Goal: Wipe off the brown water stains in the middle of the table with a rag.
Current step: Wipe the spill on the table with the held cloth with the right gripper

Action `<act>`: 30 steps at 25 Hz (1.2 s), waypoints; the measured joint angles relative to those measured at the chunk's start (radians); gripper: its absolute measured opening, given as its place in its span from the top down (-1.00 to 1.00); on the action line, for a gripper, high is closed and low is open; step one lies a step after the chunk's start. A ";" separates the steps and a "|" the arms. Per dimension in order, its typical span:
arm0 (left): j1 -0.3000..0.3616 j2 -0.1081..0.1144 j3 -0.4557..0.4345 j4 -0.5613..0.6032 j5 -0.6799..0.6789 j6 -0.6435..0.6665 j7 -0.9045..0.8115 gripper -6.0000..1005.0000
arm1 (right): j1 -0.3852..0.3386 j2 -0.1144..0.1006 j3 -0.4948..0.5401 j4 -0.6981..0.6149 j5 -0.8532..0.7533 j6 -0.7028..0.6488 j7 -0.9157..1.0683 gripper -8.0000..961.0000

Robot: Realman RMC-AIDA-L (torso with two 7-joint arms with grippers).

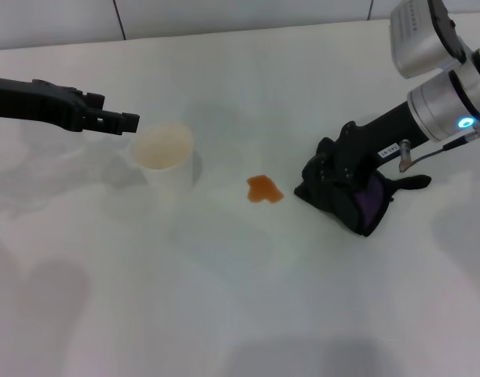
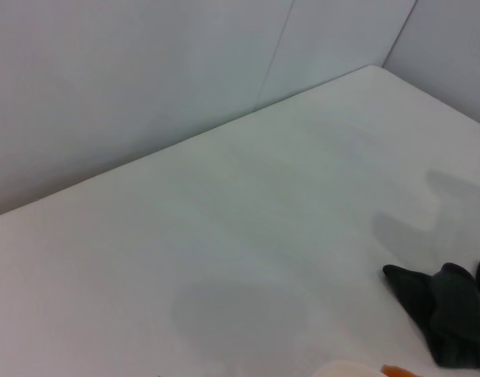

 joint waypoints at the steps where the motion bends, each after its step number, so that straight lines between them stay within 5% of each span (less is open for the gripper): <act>1: 0.000 0.000 0.000 0.000 0.000 0.000 0.000 -0.77 | 0.001 0.000 0.000 -0.004 0.001 0.001 0.000 0.96; 30: 0.001 0.000 0.000 0.000 0.001 -0.001 0.000 -0.77 | 0.060 -0.002 0.000 -0.251 -0.033 0.134 0.007 0.95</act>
